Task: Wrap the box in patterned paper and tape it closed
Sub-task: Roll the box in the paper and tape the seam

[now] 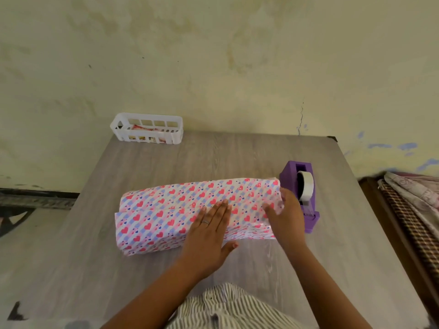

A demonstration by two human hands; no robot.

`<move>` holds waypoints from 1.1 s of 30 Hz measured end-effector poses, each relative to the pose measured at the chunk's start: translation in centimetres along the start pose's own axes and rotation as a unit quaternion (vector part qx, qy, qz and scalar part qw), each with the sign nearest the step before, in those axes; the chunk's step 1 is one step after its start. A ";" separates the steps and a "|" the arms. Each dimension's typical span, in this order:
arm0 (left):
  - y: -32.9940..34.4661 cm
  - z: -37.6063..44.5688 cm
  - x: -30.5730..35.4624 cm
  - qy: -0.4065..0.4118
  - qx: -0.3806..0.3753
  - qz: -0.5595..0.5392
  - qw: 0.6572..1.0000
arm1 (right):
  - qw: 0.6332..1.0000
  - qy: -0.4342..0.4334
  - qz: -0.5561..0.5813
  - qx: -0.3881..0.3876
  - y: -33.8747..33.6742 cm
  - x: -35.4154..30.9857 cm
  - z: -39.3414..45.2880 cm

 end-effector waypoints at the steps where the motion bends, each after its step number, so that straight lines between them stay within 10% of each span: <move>1: -0.1 0.0 -0.1 -0.002 0.007 0.007 1.000 | 0.994 0.090 0.067 -0.011 0.2 2.0 0.6; 4: -0.1 -0.1 -0.1 -0.008 0.005 0.002 1.000 | 0.912 0.322 0.236 -0.089 2.8 7.1 0.6; 7: -0.2 -0.1 0.0 -0.007 0.009 0.003 1.000 | 0.891 0.364 0.247 -0.112 3.1 8.6 0.7; 16: 0.2 0.1 -0.2 -0.014 0.003 0.015 1.000 | 0.991 0.033 -0.054 0.115 -4.6 3.4 2.9; 20: 0.3 0.1 -0.1 -0.014 0.000 0.020 1.000 | 0.979 0.101 -0.099 0.144 -7.8 5.7 4.7; 33: 0.5 0.0 -0.3 -0.016 0.001 0.011 1.000 | 0.859 0.407 0.304 0.061 -5.9 8.8 4.0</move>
Point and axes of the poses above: each hand's wrist, its own z-axis towards the middle knuckle, its own y-axis out of the palm, x = y × z, the point moved 8 cm from there along z, towards the middle knuckle, and after that the axes turned 14 degrees about z, right-handed, at the moved point
